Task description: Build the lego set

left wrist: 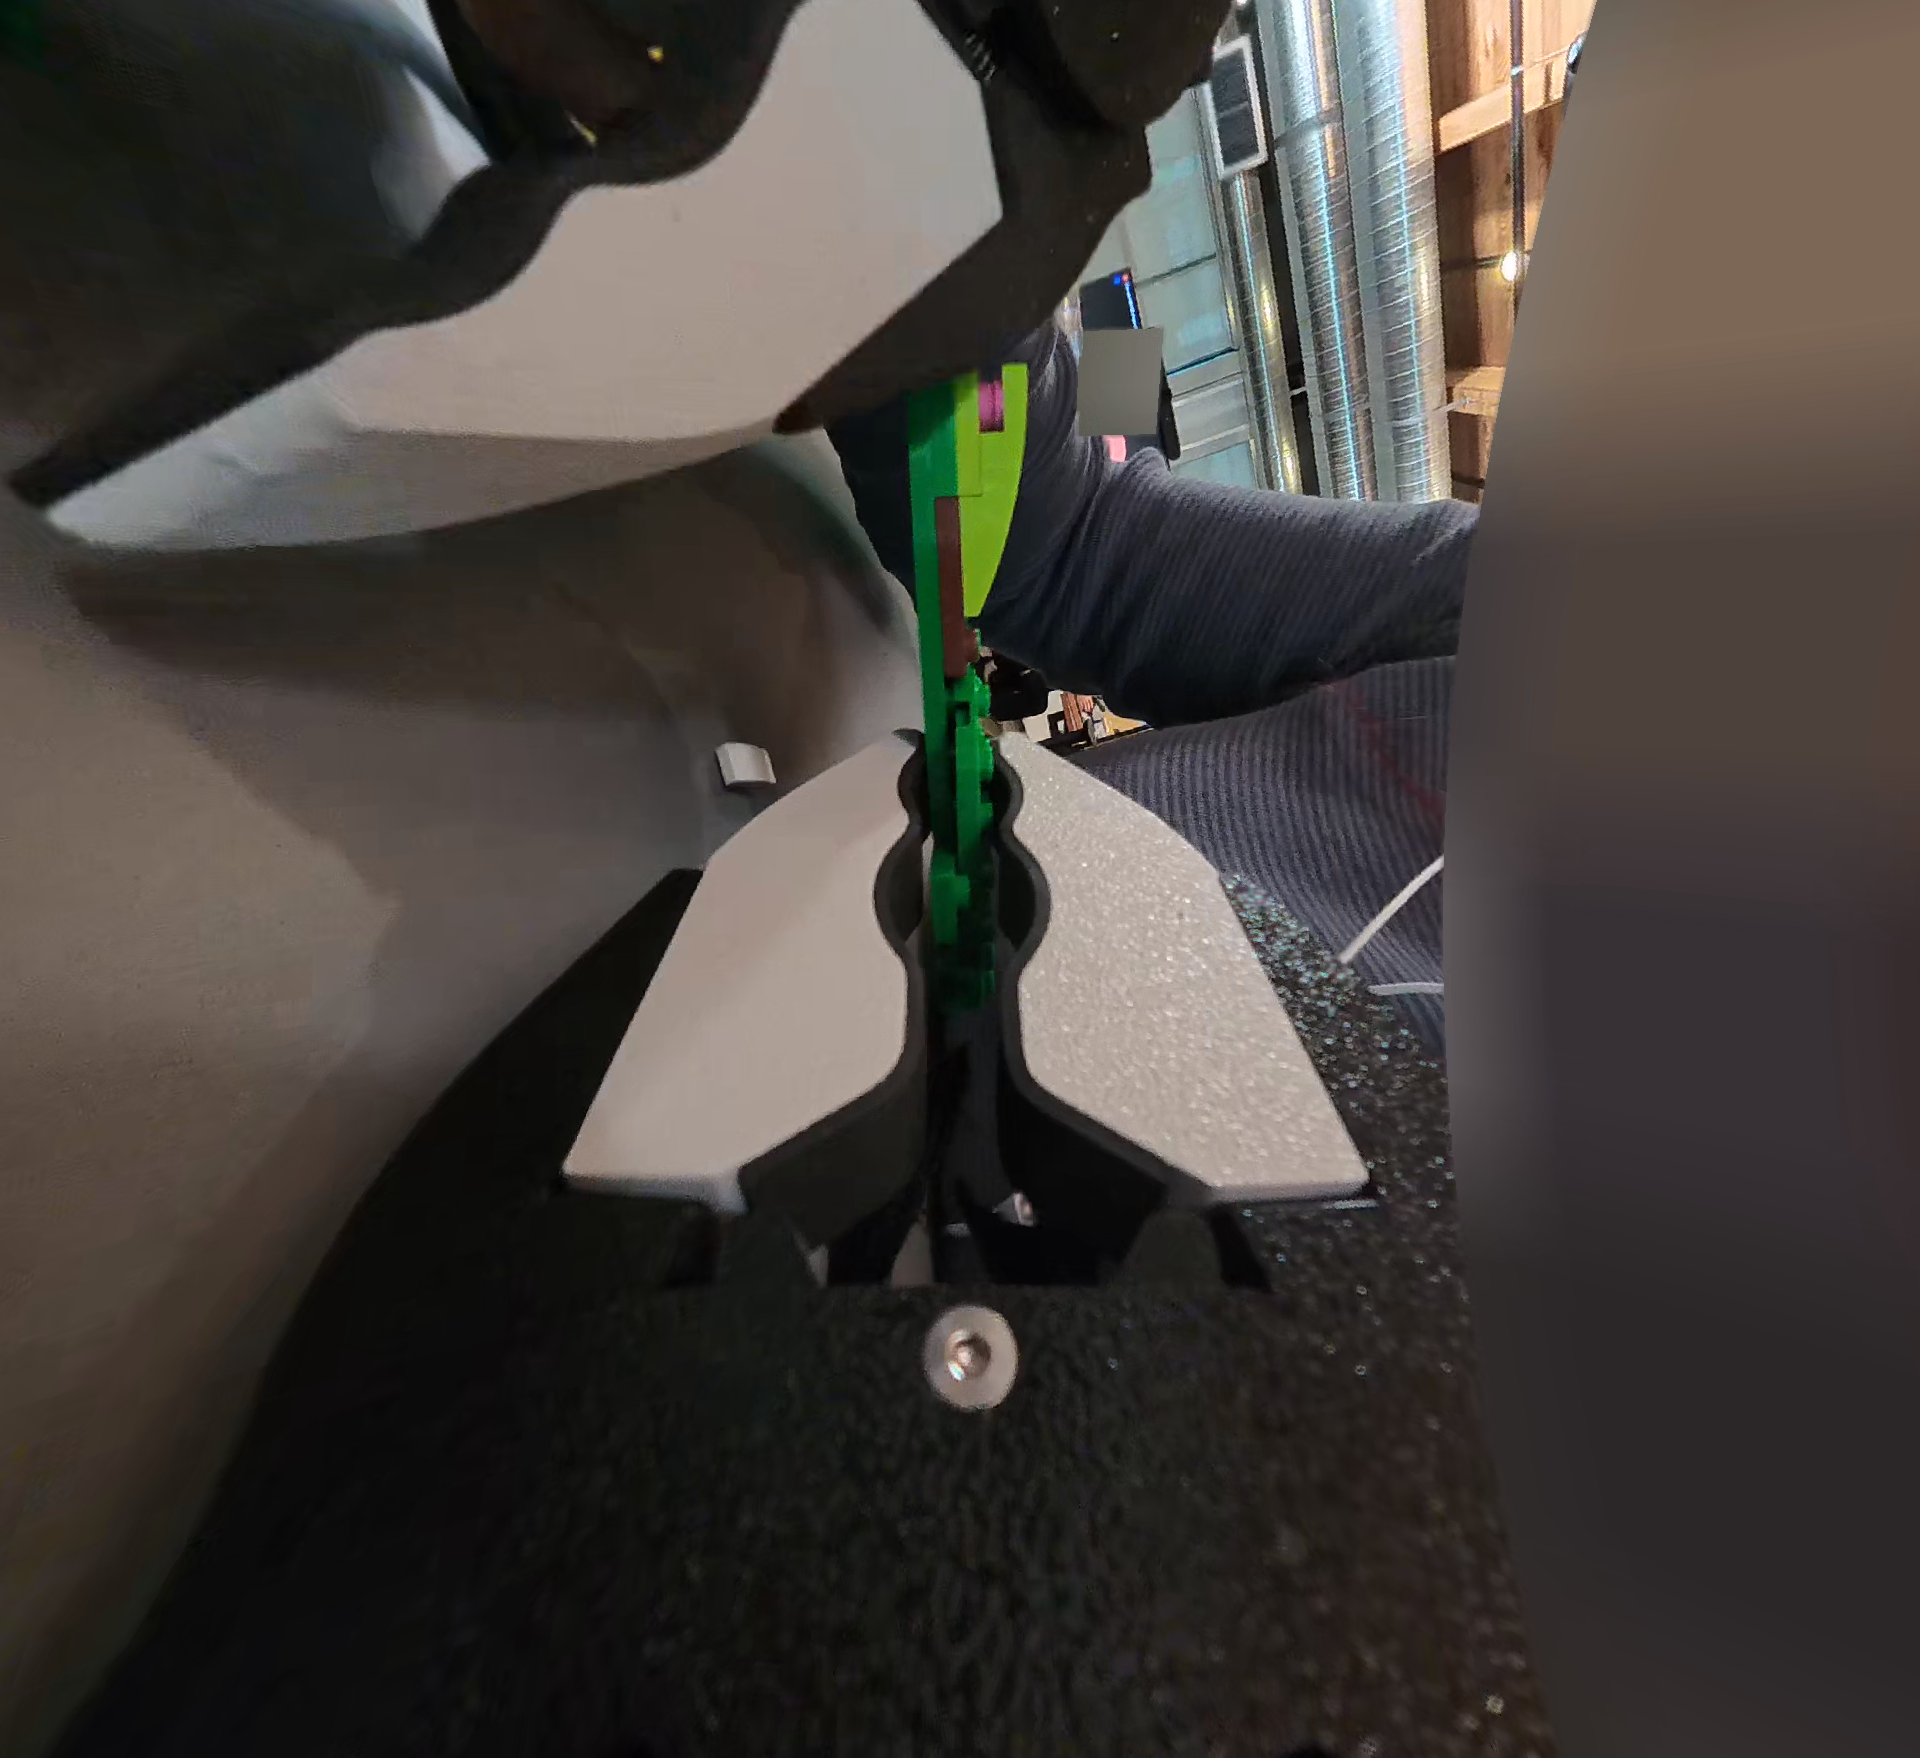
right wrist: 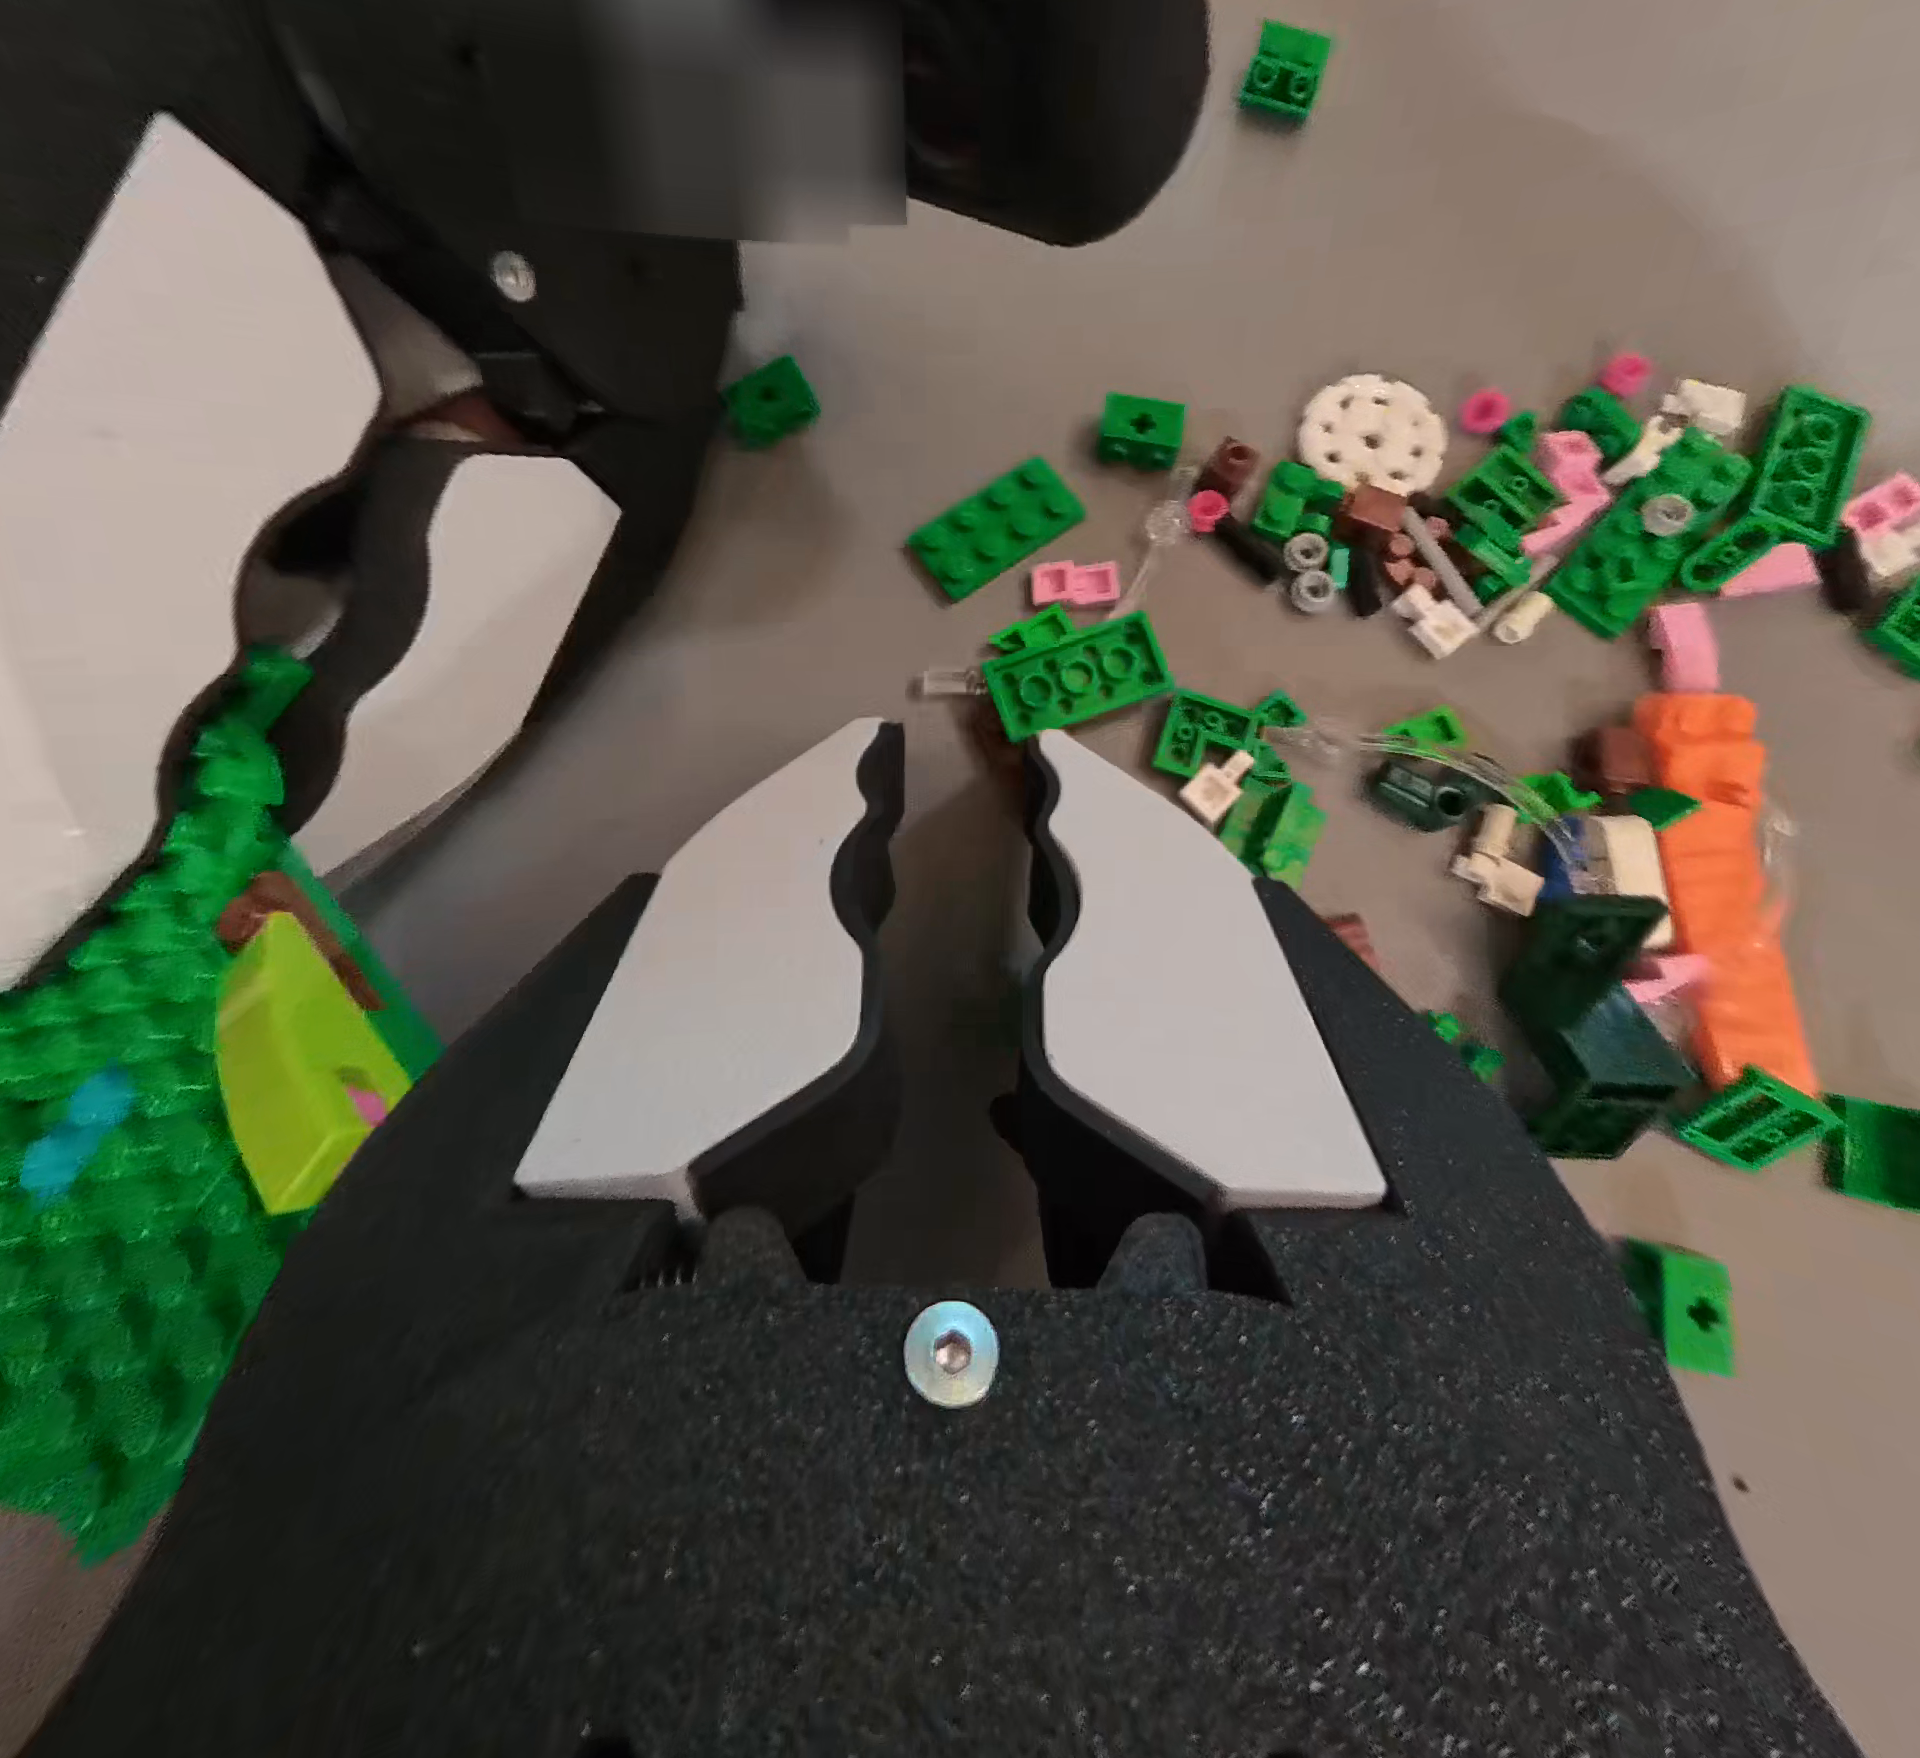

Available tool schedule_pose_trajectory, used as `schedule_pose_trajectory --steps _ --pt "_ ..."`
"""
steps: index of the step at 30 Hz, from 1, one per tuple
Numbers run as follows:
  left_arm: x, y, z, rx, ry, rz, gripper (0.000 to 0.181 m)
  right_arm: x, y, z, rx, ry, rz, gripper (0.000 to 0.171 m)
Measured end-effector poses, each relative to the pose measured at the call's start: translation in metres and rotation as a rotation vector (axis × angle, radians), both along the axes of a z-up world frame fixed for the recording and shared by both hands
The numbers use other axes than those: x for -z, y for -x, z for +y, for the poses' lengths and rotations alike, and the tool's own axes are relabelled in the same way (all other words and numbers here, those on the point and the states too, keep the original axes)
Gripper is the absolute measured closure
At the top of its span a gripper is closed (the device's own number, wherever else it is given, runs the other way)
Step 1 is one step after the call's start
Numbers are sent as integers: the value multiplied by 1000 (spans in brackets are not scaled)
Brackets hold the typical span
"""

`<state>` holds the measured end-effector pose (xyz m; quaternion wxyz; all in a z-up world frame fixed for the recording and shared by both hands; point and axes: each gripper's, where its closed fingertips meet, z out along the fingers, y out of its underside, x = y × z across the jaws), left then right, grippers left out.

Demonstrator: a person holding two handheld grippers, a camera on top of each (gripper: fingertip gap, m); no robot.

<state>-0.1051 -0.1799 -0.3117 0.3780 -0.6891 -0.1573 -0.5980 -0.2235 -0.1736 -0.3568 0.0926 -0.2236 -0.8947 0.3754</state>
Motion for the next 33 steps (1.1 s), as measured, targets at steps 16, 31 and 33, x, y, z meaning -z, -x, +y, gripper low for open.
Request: schedule_pose_trajectory --steps 16,31,33 --pt "-2 1 0 -3 -8 -17 173 7 7 5 -126 -133 20 154" --pt "-2 2 0 -5 -10 -24 173 -8 -10 46 -39 -350 296 155" --pt "-2 2 0 -6 -9 -23 173 -15 -8 52 -23 -413 408 156"
